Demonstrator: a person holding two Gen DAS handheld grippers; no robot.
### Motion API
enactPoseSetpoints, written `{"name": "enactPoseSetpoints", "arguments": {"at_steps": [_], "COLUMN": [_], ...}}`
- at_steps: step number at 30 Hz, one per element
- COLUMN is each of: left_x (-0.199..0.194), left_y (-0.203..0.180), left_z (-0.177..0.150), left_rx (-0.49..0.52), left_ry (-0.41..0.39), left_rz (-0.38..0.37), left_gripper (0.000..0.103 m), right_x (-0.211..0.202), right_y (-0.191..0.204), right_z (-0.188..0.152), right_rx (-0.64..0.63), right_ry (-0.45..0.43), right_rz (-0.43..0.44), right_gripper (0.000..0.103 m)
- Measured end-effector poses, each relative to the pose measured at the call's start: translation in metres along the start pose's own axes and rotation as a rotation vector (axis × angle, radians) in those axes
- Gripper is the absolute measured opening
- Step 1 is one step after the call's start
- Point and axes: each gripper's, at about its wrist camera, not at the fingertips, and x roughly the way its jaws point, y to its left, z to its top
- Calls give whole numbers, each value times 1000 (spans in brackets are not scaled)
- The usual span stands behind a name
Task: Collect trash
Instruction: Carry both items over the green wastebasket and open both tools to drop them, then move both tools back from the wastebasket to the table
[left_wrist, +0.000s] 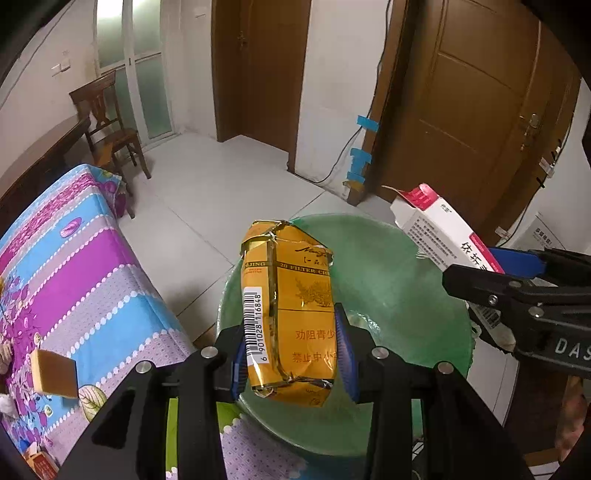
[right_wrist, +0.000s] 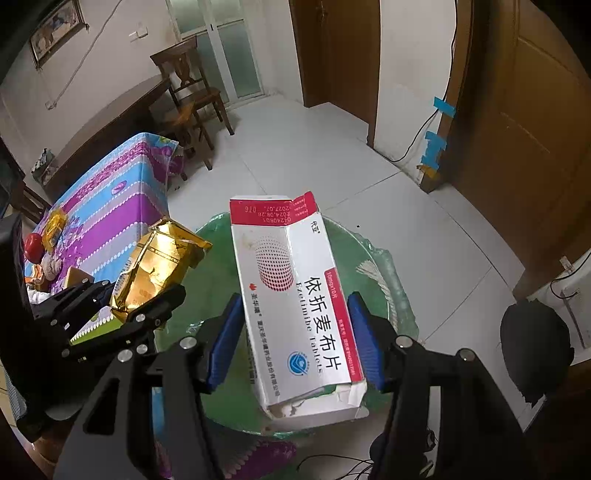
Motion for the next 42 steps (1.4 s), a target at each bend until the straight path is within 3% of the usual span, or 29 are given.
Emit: {"name": "enactPoseSetpoints", "arguments": {"at_steps": [3,4,5,6,25,28,37,42], "left_x": [-3,-2,-2,-4,-24,-34,-76,-100], "left_y": [1,4,8,13,11,12,23,37], "left_z": [-1,0,0,1,-9,-12,-37,-59], "left_rx": [5,-11,-28,-48,-3,-17,-55,-105], "left_ry": [1,7,6,-15,-74,-109,-216,-260], "left_rz": [0,-2,1,1,106,141,258,316], "left_gripper": [45,51,66,67,67,67,67,70], "right_x": [3,4,5,6,1,-8,-47,-63], "right_y": [-2,-2,-2,-3,-2,-1,29,47], "right_z": [3,4,5,7,-1,-4,-29,-46], "right_rx": [10,6,3,8,30,29,-7,-14], "right_ry": [14,17,17,16,-17,-79,-375,-485], "right_rz": [0,2,-16,-39,-59,-84,-152,-150], "right_gripper": [60,60,65,68,68,68,68,68]}}
